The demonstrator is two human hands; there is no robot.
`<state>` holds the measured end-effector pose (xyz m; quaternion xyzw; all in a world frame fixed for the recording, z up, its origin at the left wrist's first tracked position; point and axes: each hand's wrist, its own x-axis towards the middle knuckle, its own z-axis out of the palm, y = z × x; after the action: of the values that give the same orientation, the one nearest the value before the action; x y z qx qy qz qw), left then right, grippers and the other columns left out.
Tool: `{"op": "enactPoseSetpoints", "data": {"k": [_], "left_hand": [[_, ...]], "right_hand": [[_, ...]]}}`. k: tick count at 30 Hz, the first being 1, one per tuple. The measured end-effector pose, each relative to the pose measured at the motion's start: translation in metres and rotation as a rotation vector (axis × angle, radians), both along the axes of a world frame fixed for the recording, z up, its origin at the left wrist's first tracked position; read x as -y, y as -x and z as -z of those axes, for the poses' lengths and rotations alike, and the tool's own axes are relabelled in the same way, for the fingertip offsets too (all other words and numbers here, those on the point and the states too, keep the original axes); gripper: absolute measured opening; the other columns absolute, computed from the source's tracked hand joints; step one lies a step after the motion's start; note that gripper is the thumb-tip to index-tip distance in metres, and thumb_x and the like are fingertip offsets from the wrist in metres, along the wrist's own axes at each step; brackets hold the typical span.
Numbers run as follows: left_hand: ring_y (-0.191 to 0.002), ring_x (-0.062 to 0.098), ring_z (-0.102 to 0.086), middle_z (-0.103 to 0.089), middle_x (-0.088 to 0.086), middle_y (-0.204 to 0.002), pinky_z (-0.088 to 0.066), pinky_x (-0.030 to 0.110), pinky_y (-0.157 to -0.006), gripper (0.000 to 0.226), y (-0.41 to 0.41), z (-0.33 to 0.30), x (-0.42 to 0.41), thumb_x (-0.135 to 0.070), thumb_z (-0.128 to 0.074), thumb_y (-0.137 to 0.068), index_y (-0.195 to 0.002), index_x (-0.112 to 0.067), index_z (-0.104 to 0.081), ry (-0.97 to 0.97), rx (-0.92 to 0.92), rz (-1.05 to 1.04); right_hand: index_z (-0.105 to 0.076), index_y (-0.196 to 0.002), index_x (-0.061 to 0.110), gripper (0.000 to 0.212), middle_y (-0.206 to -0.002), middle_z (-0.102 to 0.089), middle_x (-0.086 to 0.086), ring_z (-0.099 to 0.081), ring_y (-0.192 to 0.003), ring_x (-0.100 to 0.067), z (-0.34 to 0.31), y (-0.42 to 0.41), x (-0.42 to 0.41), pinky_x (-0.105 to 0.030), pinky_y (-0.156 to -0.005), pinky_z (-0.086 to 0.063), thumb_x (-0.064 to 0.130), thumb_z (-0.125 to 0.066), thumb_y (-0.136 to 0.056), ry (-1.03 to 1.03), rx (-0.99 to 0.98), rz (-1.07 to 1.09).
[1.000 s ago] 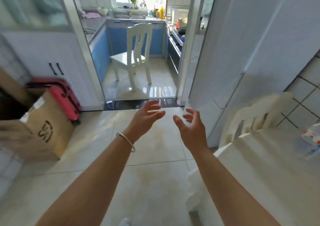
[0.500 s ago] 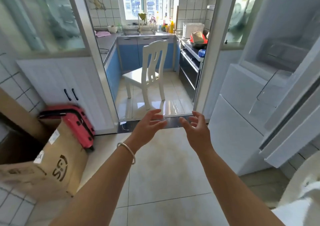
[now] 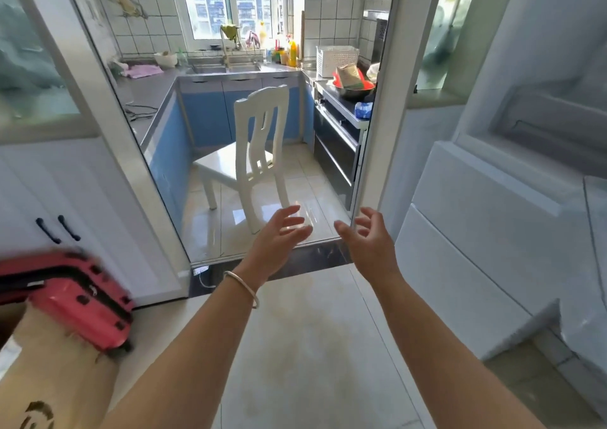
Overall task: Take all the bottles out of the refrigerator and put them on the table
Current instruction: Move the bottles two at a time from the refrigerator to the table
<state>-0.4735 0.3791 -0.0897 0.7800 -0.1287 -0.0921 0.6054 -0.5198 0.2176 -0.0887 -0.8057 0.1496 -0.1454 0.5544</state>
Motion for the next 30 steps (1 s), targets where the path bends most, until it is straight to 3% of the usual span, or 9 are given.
{"op": "enactPoseSetpoints", "data": {"k": [4,7,12,15,19,23,26,30], "left_hand": [[-0.11,0.017,-0.053,-0.053,0.004,-0.131,-0.045,0.027,-0.093,0.05,-0.078,-0.014,0.037,-0.031,-0.058,-0.09,-0.135,-0.02,-0.042,-0.014,-0.011,0.029],[-0.113,0.019,-0.055,-0.055,0.001,-0.125,-0.046,0.032,-0.099,0.047,-0.129,-0.021,0.068,-0.032,-0.059,-0.09,-0.133,-0.023,-0.043,0.013,-0.012,0.057],[-0.102,0.007,-0.057,-0.056,-0.003,-0.121,-0.045,0.015,-0.081,0.046,-0.202,-0.024,0.148,-0.031,-0.06,-0.09,-0.133,-0.023,-0.045,0.066,-0.032,0.199],[-0.1,0.004,-0.057,-0.057,0.001,-0.124,-0.045,0.016,-0.08,0.05,-0.247,-0.023,0.202,-0.028,-0.061,-0.089,-0.135,-0.02,-0.045,0.102,-0.068,0.303],[-0.105,0.012,-0.057,-0.058,0.002,-0.124,-0.046,0.02,-0.081,0.047,-0.304,-0.025,0.289,-0.023,-0.061,-0.091,-0.135,-0.019,-0.045,0.141,-0.085,0.437],[-0.09,0.003,-0.058,-0.058,0.005,-0.121,-0.045,0.015,-0.075,0.042,-0.348,-0.033,0.382,-0.015,-0.059,-0.092,-0.132,-0.016,-0.047,0.136,-0.113,0.64],[-0.089,0.003,-0.059,-0.06,0.0,-0.113,-0.046,0.02,-0.077,0.035,-0.377,-0.041,0.449,-0.016,-0.061,-0.091,-0.123,-0.022,-0.05,0.139,-0.096,0.762],[-0.095,0.009,-0.059,-0.062,-0.012,-0.103,-0.046,0.03,-0.086,0.029,-0.391,-0.055,0.527,-0.017,-0.061,-0.09,-0.115,-0.031,-0.053,0.165,-0.09,0.893]], "right_hand": [[-0.035,-0.137,0.022,0.06,-0.137,-0.05,-0.004,-0.051,-0.121,-0.022,-0.01,-0.075,0.036,-0.038,-0.1,-0.046,0.046,-0.059,-0.087,-0.003,-0.041,0.017],[-0.037,-0.136,0.021,0.055,-0.136,-0.05,-0.004,-0.051,-0.12,-0.022,-0.02,-0.118,0.064,-0.033,-0.098,-0.043,0.043,-0.056,-0.09,-0.014,-0.043,0.076],[-0.037,-0.135,0.021,0.051,-0.136,-0.051,-0.003,-0.052,-0.119,-0.021,-0.026,-0.175,0.126,-0.032,-0.097,-0.042,0.042,-0.054,-0.091,0.0,-0.046,0.224],[-0.039,-0.135,0.018,0.051,-0.134,-0.051,-0.004,-0.051,-0.12,-0.021,-0.029,-0.204,0.175,-0.03,-0.095,-0.04,0.038,-0.055,-0.092,-0.022,-0.042,0.332],[-0.041,-0.133,0.018,0.049,-0.13,-0.053,-0.003,-0.053,-0.111,-0.017,-0.028,-0.237,0.249,-0.026,-0.09,-0.039,0.036,-0.057,-0.09,-0.03,-0.019,0.502],[-0.045,-0.13,0.017,0.046,-0.125,-0.057,-0.002,-0.053,-0.101,-0.012,-0.038,-0.264,0.317,-0.023,-0.081,-0.036,0.034,-0.059,-0.09,-0.047,0.009,0.724],[-0.047,-0.127,0.017,0.043,-0.121,-0.059,-0.001,-0.055,-0.1,-0.012,-0.046,-0.274,0.365,-0.021,-0.075,-0.037,0.032,-0.06,-0.089,-0.007,0.027,0.857],[-0.05,-0.124,0.017,0.039,-0.112,-0.06,0.001,-0.057,-0.099,-0.012,-0.055,-0.276,0.425,-0.022,-0.082,-0.036,0.029,-0.062,-0.088,0.012,0.061,1.022]]}}
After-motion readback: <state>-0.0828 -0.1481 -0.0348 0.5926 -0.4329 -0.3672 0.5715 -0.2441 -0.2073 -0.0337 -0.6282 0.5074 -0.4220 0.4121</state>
